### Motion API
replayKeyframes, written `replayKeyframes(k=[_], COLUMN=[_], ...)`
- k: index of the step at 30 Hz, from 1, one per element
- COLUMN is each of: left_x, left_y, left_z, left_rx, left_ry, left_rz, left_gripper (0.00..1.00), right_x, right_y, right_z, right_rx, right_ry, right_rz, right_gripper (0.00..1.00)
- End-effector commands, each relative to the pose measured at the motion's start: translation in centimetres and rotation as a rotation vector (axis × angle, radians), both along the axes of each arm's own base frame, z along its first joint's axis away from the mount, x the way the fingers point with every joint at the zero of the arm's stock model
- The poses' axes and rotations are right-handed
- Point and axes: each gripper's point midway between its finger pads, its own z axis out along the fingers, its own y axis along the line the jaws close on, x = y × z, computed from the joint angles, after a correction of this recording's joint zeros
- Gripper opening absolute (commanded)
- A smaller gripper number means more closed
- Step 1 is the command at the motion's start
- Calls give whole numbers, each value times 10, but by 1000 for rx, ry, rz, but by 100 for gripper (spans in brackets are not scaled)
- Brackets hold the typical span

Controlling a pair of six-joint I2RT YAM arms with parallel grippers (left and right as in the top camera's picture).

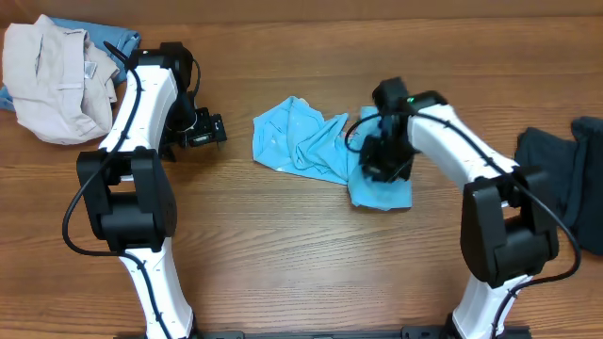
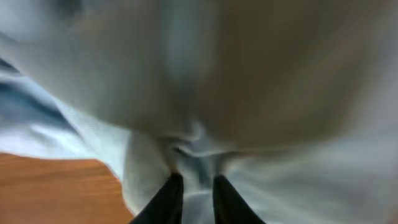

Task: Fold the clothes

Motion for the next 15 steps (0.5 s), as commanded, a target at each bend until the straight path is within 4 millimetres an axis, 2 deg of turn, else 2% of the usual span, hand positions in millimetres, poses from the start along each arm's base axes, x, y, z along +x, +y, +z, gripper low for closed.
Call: replayKeyframes(k=[1,4,5,7,10,12,15], left_x=[0,-1,-2,-1,-1,-1,0], left_y=[-1,-1,-1,-1,-1,-1,-1], left_z=[6,6,6,6,6,6,6], left_rx=[-14,-14,-14,-14,-14,-14,-14], left_ry=[-15,-11,-8,-10,-10,-13,-15], left_rz=[-14,-14,-15,-15,-15,-14,-15], left_gripper=[100,100,100,100,100,100,100], right_x=[-19,-24,-25,-15,29,60,83], right_y=[35,38,35,23,5,-7,-17], right_z=[3,5,7,27,77,99,101], right_rx=[121,115,110,110,155,177,187], right_ry=[34,47,61,48,-140,-264,-338], right_rz=[52,64,56,17,-21,-32,-61], right_gripper=[14,9,4,4,6,23,24])
